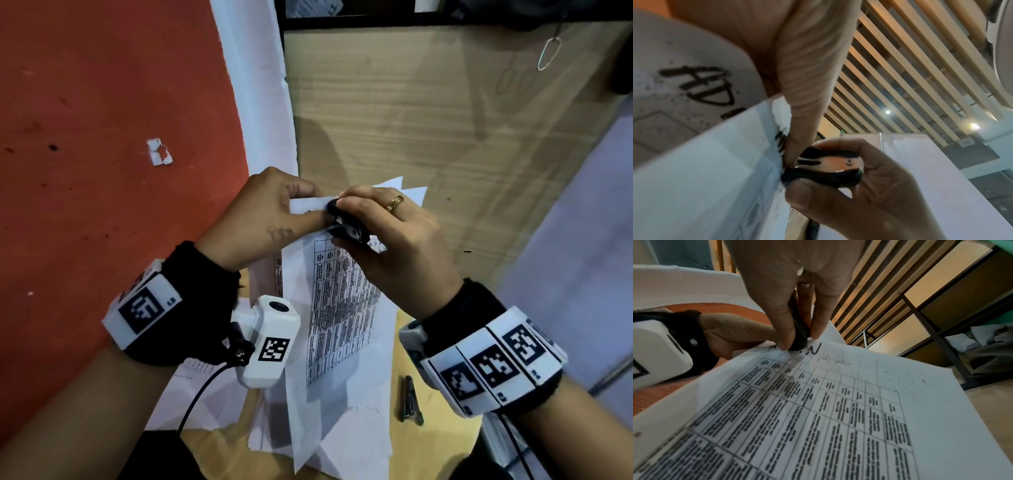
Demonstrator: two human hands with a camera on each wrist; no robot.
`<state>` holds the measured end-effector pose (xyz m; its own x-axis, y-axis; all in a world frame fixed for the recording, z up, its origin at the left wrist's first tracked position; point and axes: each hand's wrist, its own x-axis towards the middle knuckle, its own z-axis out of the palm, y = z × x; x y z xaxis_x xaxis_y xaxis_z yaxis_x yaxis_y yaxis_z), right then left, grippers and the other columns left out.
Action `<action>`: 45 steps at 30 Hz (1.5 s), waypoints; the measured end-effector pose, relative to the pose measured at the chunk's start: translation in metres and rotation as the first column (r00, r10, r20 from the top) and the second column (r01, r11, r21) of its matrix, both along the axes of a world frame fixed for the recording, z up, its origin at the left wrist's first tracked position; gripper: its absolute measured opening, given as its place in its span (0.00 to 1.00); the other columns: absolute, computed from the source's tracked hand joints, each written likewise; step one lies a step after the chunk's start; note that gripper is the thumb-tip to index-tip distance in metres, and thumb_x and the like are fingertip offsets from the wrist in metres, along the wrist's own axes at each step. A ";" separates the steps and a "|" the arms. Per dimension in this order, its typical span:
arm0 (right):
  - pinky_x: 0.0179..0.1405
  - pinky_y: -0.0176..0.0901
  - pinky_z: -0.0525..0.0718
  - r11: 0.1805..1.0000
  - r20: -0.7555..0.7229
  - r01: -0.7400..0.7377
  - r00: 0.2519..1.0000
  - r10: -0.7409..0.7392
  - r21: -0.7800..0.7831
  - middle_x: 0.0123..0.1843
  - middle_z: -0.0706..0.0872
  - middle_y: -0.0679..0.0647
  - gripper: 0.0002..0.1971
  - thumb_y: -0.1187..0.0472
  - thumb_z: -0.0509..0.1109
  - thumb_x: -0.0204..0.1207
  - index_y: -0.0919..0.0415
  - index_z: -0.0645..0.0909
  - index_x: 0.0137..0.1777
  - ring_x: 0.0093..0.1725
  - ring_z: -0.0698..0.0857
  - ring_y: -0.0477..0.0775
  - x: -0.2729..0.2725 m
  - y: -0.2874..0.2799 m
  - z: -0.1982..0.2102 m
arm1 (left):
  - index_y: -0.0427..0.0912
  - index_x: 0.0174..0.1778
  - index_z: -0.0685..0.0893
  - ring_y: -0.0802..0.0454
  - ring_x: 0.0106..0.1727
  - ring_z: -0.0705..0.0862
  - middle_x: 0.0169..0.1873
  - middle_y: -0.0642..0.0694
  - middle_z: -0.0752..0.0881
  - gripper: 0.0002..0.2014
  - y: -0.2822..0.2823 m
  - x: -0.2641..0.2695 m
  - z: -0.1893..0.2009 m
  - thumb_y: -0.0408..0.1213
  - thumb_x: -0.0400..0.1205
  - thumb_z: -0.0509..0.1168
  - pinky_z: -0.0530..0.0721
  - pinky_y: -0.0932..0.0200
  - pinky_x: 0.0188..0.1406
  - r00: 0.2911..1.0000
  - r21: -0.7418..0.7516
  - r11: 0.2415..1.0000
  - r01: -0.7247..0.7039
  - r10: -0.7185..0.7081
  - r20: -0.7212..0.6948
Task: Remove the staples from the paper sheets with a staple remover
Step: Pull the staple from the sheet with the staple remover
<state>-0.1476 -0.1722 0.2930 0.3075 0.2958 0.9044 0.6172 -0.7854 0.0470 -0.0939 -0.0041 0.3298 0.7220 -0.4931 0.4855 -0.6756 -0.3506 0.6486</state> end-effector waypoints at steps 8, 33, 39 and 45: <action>0.41 0.54 0.85 0.996 0.017 -0.052 0.999 0.051 0.076 0.47 0.88 0.61 0.09 0.70 0.78 0.67 0.72 0.85 0.47 0.43 0.87 0.63 0.001 0.000 0.000 | 0.33 0.43 0.89 0.57 0.38 0.81 0.38 0.35 0.89 0.06 0.004 -0.004 0.005 0.33 0.76 0.72 0.77 0.64 0.37 0.980 -0.052 0.989 0.135 -0.141 -0.140; 0.43 0.36 0.86 0.829 -0.161 -0.153 0.947 0.279 0.538 0.45 0.87 0.53 0.14 0.64 0.80 0.66 0.63 0.83 0.50 0.47 0.87 0.47 -0.004 -0.005 0.000 | 0.42 0.36 0.87 0.57 0.32 0.80 0.31 0.42 0.87 0.07 -0.014 0.005 -0.020 0.42 0.74 0.72 0.76 0.61 0.32 0.998 -0.239 0.970 0.046 -0.055 -0.032; 0.35 0.49 0.85 0.898 -0.176 0.118 0.983 -0.046 0.424 0.41 0.87 0.53 0.11 0.61 0.79 0.66 0.64 0.84 0.45 0.40 0.84 0.48 0.003 -0.028 -0.024 | 0.40 0.37 0.87 0.39 0.34 0.85 0.35 0.34 0.88 0.12 -0.002 0.020 -0.030 0.46 0.74 0.68 0.80 0.53 0.33 0.993 -0.196 0.976 -0.094 0.105 0.048; 0.33 0.40 0.83 0.675 -0.681 0.351 0.663 0.311 0.649 0.48 0.87 0.59 0.13 0.66 0.84 0.58 0.57 0.85 0.40 0.32 0.84 0.39 0.009 -0.059 -0.078 | 0.35 0.41 0.87 0.49 0.35 0.84 0.38 0.33 0.89 0.11 0.007 0.030 -0.018 0.42 0.75 0.69 0.77 0.59 0.34 0.998 -0.104 0.994 -0.026 0.032 0.057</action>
